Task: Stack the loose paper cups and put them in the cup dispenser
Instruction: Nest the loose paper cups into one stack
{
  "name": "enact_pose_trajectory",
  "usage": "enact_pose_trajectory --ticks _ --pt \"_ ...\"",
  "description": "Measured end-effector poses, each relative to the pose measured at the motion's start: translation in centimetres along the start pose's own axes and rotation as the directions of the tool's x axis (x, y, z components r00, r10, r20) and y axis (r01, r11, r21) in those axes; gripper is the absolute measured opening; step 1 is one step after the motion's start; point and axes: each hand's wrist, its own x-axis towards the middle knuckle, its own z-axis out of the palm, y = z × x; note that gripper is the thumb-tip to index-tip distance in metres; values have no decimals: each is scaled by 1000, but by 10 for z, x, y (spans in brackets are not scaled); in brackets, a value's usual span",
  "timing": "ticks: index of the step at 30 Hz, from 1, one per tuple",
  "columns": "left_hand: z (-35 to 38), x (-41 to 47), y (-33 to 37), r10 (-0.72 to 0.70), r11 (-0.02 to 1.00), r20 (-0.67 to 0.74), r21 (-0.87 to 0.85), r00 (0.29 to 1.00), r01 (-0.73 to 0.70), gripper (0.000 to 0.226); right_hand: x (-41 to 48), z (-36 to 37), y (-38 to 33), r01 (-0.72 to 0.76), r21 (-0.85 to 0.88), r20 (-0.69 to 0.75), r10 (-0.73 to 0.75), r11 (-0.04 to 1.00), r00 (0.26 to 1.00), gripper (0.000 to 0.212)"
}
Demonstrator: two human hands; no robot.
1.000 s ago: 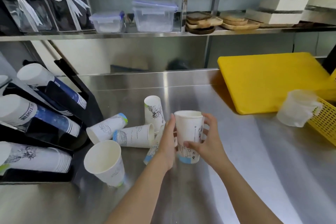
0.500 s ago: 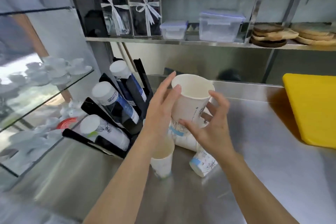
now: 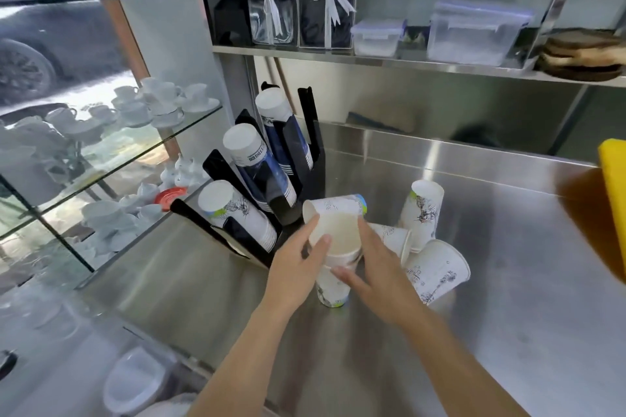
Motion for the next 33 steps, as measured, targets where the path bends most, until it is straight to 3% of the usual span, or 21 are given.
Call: enact_pose_trajectory --ticks 2,4,6,8,10,12,15,19,22,25,27,29,31,33 --pt "4 -4 -15 -25 989 3 143 1000 25 49 -4 4 8 -43 -107 102 54 993 993 99" --pt "8 -6 -19 -6 974 14 227 1000 2 53 -6 2 9 -71 -149 144 93 986 985 95" --pt "11 -3 -17 7 925 27 380 1000 -17 57 -5 -4 7 -64 -182 148 92 981 985 85" --pt "12 -4 -6 67 857 -33 513 997 -40 61 -5 -12 7 -46 -143 62 55 989 997 80" --pt "18 -10 14 190 876 -94 466 977 -125 66 -9 -20 10 -79 -37 -144 73 996 987 65" --pt "32 -17 37 271 922 -118 317 955 -222 60 -15 -27 17 -191 93 -334 212 977 918 53" --pt "67 -23 60 288 945 41 151 957 -291 44 -24 -39 35 -345 81 -486 340 935 805 52" --pt "117 -17 41 -4 997 284 76 959 -18 58 -36 -52 65 -560 51 -409 529 827 743 73" --pt "142 -13 13 -228 966 311 194 922 174 82 -41 -56 90 -633 67 -263 626 771 735 79" --pt "152 -12 -9 -322 940 326 226 889 257 74 -43 -51 105 -629 172 -148 651 758 744 77" --pt "155 -13 -13 -348 937 344 100 872 334 71 -44 -48 108 -589 293 -183 649 753 738 62" --pt "155 -13 -12 -435 878 323 -56 841 476 44 -46 -49 108 -553 397 -235 664 732 710 53" --pt "154 -11 -9 -510 815 277 -148 814 560 22 -48 -49 104 -526 447 -257 668 723 699 59" --pt "153 -12 -3 -538 767 284 -224 794 601 21 -48 -51 97 -479 483 -288 649 733 704 62"
